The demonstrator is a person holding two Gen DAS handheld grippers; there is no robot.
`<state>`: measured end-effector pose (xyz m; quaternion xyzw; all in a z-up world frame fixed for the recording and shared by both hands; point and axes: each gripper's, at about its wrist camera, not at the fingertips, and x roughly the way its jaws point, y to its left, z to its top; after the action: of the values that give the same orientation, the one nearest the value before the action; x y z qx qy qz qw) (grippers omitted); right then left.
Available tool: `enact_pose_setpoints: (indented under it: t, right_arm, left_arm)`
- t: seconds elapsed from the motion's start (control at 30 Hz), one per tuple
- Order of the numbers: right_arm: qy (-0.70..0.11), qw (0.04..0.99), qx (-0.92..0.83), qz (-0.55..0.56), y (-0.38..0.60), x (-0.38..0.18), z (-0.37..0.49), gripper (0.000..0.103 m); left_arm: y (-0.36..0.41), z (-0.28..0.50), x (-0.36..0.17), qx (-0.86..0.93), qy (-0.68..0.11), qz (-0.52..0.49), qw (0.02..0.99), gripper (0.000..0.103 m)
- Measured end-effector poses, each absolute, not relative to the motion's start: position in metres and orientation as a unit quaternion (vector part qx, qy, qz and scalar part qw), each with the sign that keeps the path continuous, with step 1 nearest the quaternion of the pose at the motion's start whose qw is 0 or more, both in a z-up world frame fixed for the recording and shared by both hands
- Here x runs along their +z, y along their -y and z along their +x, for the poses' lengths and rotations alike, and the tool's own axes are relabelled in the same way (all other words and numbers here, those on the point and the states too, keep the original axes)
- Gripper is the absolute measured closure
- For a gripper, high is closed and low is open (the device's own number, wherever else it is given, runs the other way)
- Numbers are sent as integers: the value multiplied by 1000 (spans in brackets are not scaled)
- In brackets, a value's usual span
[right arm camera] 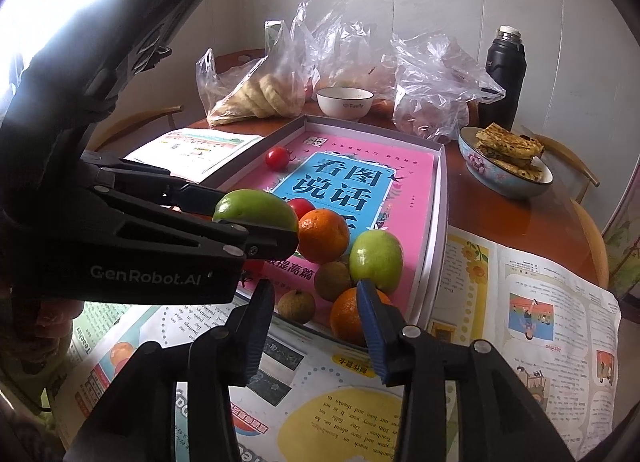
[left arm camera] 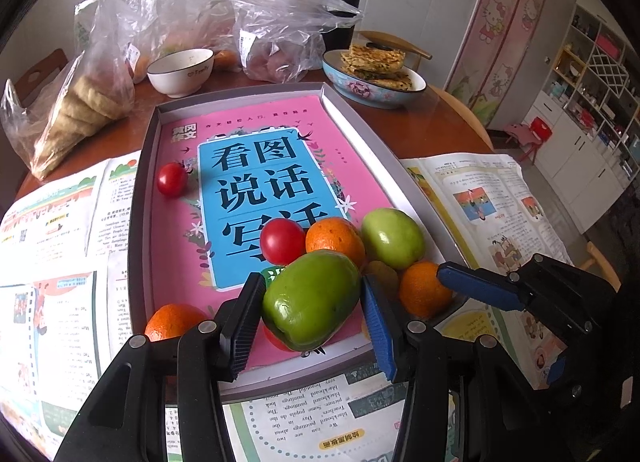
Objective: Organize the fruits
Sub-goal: 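Lower the guava and kiwi onto the workbook and open both tools, then withdraw both open tools away from the tray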
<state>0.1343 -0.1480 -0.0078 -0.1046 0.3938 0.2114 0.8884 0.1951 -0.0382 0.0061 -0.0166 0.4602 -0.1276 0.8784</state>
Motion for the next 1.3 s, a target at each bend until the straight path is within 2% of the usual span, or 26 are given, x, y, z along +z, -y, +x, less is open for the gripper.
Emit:
enact_pose_setpoints:
  t: [0.13, 0.17, 0.23, 0.4, 0.53, 0.67, 0.77, 0.87, 0.97, 1.17, 1.3]
  right_arm:
    - [-393, 891, 205, -104, 150, -5, 133, 54]
    - [-392, 891, 204, -103, 151, -5, 133, 53]
    - [-391, 892, 202, -103, 151, -4, 132, 53]
    - [-385, 895, 200, -103, 152, 2, 128, 52]
    - [-382, 898, 196, -102, 153, 5, 124, 45]
    - [-378, 901, 189, -97, 156, 10, 120, 42]
    - [-372, 906, 184, -88, 159, 15, 116, 39]
    - [-367, 909, 182, -80, 160, 20, 111, 37]
    - [-358, 912, 181, -82, 160, 25, 104, 30]
    - [-345, 918, 179, -81, 160, 31, 91, 24]
    - [-335, 922, 177, -84, 158, 35, 83, 22]
  left_arm:
    - [37, 192, 9, -129, -456, -20, 881, 51]
    - [37, 191, 11, -130, -454, -19, 881, 48]
    - [36, 189, 13, -132, -452, -21, 882, 44]
    - [38, 182, 19, -129, -444, -15, 886, 44]
    - [34, 175, 27, -123, -436, -19, 891, 41]
    - [31, 166, 36, -114, -423, -19, 898, 37]
    - [28, 155, 43, -104, -412, -17, 905, 30]
    - [25, 144, 48, -103, -405, -21, 908, 29]
    - [21, 130, 49, -100, -401, -26, 910, 28]
    - [12, 107, 44, -88, -400, -32, 912, 27]
    - [7, 97, 41, -80, -399, -40, 912, 27]
